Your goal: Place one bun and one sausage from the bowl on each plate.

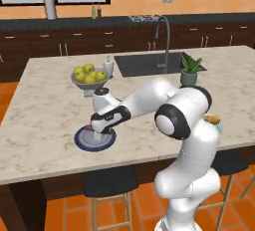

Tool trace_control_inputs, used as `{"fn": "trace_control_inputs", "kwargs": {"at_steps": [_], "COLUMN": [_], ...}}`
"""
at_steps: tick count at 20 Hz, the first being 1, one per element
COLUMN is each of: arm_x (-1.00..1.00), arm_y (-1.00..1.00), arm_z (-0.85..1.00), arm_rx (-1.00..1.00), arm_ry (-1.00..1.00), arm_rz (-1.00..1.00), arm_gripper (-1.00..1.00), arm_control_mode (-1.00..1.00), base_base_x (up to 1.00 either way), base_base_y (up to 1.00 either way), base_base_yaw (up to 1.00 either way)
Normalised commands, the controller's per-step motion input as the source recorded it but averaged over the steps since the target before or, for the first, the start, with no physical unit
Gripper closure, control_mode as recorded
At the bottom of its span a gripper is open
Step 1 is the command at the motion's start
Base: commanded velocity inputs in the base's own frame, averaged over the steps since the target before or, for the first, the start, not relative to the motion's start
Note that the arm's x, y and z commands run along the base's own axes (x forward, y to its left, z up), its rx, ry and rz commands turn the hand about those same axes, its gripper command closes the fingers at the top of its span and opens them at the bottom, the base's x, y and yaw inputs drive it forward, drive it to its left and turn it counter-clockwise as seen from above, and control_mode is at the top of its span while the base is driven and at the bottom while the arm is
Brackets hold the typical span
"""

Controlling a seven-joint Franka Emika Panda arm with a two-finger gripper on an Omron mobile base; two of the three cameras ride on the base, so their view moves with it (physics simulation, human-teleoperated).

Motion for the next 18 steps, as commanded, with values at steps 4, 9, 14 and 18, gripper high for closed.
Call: {"fn": "trace_control_inputs", "kwargs": {"at_steps": [4, 9, 14, 18], "arm_x": [0.44, -0.81, -0.51, -0.04], "arm_y": [0.3, -0.35, -0.8, -0.7], "arm_z": [-0.7, -0.17, 0.0, 0.54], "arm_rx": [-0.08, 0.11, 0.3, 0.4], "arm_ry": [-0.02, -0.43, -0.44, -0.25], "arm_rz": [-0.01, -0.07, -0.09, -0.09], "arm_gripper": [1.0, -1.0, -1.0, -1.0], "arm_control_mode": [-1.0, -1.0, -1.0, -1.0], "base_base_x": [0.0, 0.0, 0.0, 0.0], "base_base_y": [0.0, 0.0, 0.0, 0.0], "base_base_yaw": [0.0, 0.0, 0.0, 0.0]}}
